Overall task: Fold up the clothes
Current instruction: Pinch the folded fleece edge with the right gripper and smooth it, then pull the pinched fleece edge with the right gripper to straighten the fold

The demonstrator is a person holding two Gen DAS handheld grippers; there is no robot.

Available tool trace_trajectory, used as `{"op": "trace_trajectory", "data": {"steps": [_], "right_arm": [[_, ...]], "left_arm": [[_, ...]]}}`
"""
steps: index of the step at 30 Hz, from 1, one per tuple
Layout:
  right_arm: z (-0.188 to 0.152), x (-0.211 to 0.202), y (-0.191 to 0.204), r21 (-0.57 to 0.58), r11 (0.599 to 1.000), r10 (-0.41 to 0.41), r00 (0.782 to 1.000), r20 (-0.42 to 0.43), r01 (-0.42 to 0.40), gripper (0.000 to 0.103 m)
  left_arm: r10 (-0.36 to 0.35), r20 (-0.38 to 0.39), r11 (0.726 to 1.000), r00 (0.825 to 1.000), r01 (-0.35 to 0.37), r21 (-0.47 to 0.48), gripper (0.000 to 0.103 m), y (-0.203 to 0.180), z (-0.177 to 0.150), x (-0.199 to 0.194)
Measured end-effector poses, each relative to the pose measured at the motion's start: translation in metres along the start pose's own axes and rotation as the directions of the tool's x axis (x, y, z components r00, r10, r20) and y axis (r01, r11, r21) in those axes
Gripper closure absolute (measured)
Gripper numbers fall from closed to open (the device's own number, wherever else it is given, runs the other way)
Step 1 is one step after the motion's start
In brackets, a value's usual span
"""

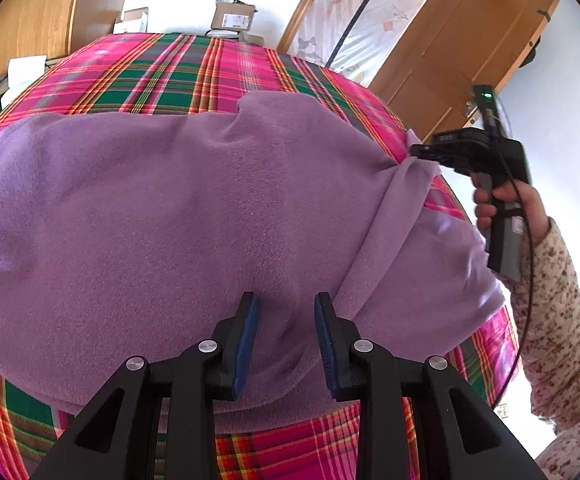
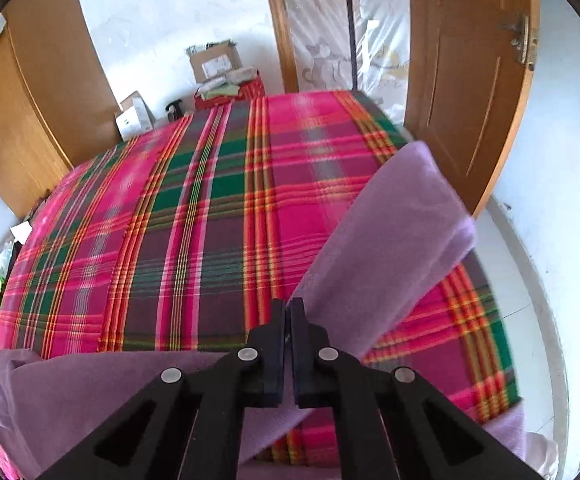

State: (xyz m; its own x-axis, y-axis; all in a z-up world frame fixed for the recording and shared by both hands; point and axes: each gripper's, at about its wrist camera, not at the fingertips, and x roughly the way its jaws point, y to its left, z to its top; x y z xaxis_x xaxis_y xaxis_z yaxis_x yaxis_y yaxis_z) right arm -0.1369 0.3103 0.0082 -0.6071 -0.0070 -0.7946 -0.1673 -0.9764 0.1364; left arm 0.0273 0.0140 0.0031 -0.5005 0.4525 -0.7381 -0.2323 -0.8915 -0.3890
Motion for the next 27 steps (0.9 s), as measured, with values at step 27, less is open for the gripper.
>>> {"op": "trace_trajectory", "data": {"steps": [27], "right_arm": [[-0.029, -0.039, -0.051, 0.110, 0.989, 0.088, 0.994, 0.065, -0.094, 0.101]], "left_arm": [[0.124, 0.010, 0.946, 0.992, -0.121, 0.301, 0.071, -0.069, -0.006, 0.019]]}}
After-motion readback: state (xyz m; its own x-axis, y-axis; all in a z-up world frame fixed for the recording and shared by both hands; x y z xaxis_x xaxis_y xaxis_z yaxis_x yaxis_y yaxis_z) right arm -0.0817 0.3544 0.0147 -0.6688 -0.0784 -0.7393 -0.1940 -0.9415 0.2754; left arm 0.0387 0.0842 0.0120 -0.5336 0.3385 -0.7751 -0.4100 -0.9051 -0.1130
